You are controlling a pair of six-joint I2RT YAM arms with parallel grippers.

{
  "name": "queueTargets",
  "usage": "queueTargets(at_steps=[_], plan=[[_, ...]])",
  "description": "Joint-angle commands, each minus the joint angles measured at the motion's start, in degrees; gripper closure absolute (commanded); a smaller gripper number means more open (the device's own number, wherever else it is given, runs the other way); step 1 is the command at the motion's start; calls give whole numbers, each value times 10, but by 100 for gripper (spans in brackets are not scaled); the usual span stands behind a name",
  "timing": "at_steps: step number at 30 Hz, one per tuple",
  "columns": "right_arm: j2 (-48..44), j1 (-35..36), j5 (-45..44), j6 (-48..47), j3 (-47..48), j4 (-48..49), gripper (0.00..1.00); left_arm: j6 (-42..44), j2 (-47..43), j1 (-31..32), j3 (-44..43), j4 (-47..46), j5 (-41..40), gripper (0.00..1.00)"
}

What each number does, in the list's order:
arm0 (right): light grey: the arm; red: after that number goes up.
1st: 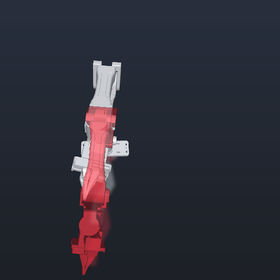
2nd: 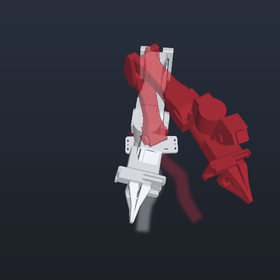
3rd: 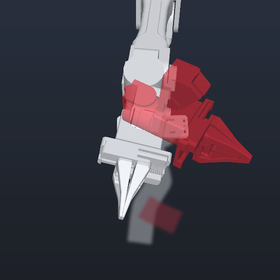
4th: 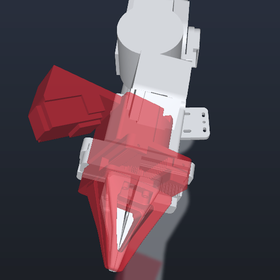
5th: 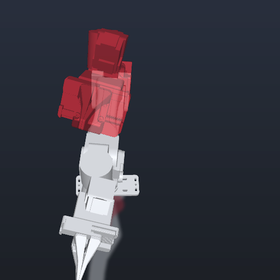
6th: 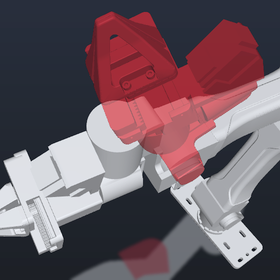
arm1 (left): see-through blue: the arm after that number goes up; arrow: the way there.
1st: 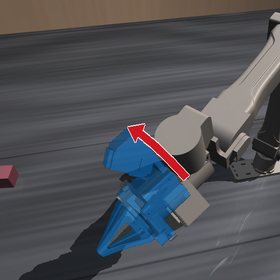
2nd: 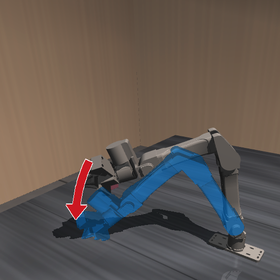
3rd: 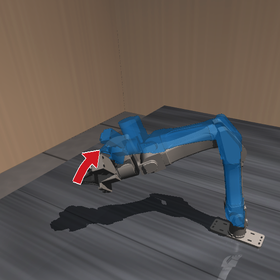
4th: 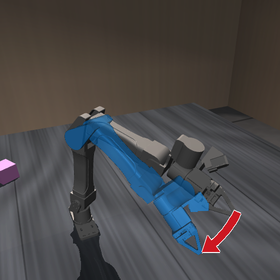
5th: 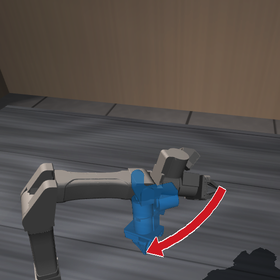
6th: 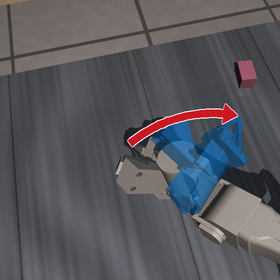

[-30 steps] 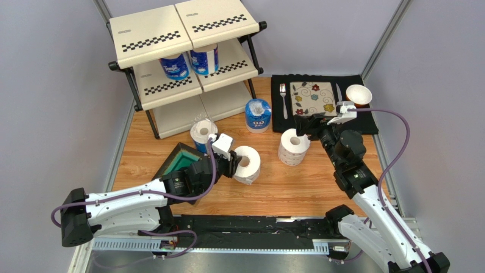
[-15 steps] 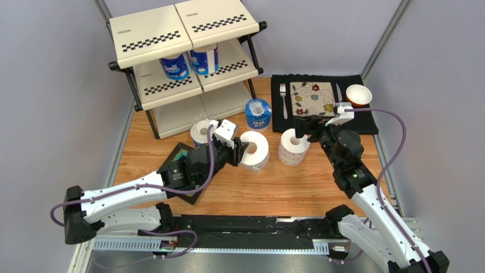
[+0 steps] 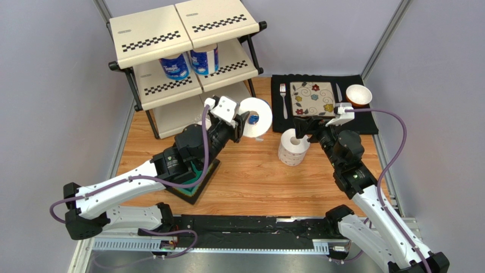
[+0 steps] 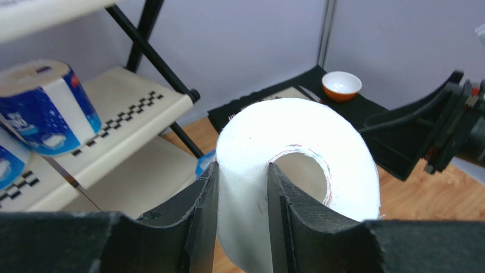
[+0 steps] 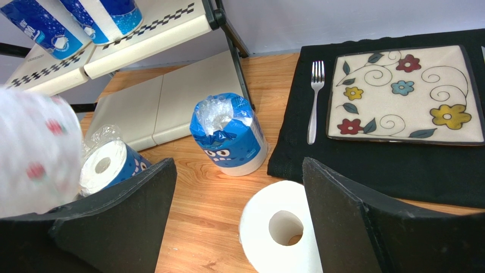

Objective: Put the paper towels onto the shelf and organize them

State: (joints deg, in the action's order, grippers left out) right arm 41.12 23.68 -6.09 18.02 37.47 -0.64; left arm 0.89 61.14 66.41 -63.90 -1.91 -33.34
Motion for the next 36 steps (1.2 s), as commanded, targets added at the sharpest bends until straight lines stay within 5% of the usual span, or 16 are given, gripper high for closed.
queueTargets(at_steps=[1, 9, 16, 21, 36], plan=[[-19, 0, 4, 5, 0, -7, 14, 122, 27, 2, -110, -83, -31, 76], [-31, 0, 2, 5, -1, -21, 14, 241, 128, -9, -282, -92, -38, 76], [-25, 0, 28, 11, -2, -21, 14, 182, 199, -171, -440, -12, 41, 75], [-23, 0, 15, -4, 0, -38, 14, 200, 257, -223, -561, 10, 84, 75], [4, 0, 5, -4, -5, -32, 14, 42, 256, -421, -455, -132, 230, 77]])
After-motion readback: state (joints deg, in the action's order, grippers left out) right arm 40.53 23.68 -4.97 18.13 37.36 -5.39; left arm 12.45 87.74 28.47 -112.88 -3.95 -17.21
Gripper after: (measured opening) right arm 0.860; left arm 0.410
